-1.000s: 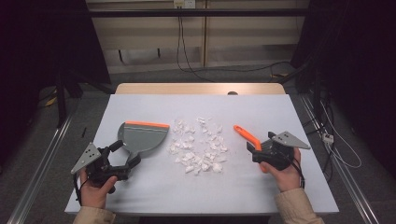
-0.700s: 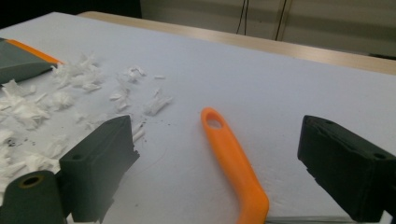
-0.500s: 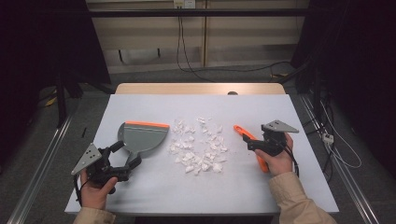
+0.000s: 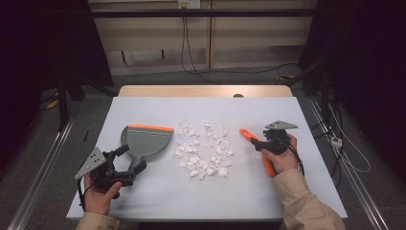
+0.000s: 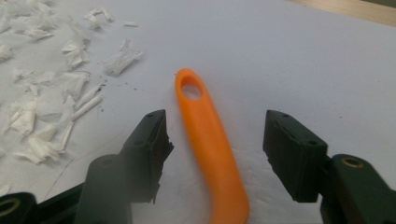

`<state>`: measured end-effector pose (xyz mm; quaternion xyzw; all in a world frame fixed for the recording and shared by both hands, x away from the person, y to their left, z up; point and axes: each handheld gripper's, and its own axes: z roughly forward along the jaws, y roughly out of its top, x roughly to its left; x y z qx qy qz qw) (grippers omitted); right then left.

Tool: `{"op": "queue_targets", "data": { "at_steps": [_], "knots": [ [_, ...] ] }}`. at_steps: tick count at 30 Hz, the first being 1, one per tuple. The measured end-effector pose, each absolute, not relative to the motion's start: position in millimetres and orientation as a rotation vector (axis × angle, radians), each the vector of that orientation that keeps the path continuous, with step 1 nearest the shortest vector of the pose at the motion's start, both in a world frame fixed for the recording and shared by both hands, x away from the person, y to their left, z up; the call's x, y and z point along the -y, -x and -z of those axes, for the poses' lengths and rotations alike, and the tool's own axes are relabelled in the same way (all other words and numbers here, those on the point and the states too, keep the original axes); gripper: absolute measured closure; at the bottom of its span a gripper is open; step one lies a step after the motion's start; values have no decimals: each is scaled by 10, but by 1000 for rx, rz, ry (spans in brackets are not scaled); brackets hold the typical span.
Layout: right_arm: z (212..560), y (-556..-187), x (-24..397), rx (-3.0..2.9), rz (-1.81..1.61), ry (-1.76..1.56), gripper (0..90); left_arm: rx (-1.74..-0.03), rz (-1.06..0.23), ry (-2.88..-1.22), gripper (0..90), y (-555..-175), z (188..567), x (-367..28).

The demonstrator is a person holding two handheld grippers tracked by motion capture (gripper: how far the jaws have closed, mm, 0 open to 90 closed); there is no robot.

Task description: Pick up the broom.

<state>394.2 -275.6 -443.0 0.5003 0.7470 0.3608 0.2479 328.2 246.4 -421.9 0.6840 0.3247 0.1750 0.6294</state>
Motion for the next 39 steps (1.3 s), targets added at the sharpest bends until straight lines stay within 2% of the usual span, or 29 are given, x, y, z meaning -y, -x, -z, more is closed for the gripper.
{"op": "queue_targets", "data": {
  "at_steps": [4, 14, 16, 18, 22, 25, 26, 28, 29, 39],
  "knots": [
    [4473, -3981, 2762, -2074, -957, -1384, 464, -746, -402, -1563, 40, -3284, 4218, -2466],
    [4556, -4063, 2741, -2176, -848, -1405, 533, -745, -405, -1573, 40, -3294, 4226, -2455],
    [4553, -4076, 2763, -2173, -863, -1427, 605, -744, -402, -1575, 40, -3296, 4229, -2449],
    [4556, -4079, 2769, -2180, -869, -1432, 606, -746, -400, -1575, 40, -3298, 4233, -2446],
    [4530, -4094, 2806, -2157, -814, -1458, 667, -743, -404, -1579, 40, -3298, 4236, -2443],
    [4526, -4105, 2838, -2152, -830, -1496, 666, -744, -404, -1581, 40, -3298, 4237, -2440],
    [4510, -4110, 2843, -2162, -805, -1502, 627, -745, -403, -1582, 40, -3300, 4238, -2440],
    [4500, -4110, 2840, -2166, -787, -1502, 620, -744, -402, -1583, 40, -3302, 4239, -2439],
    [4481, -4105, 2841, -2171, -778, -1528, 653, -744, -402, -1583, 40, -3303, 4239, -2438],
    [4484, -4146, 2855, -2174, -765, -1632, 683, -742, -400, -1590, 41, -3303, 4250, -2424]
  ]
}}
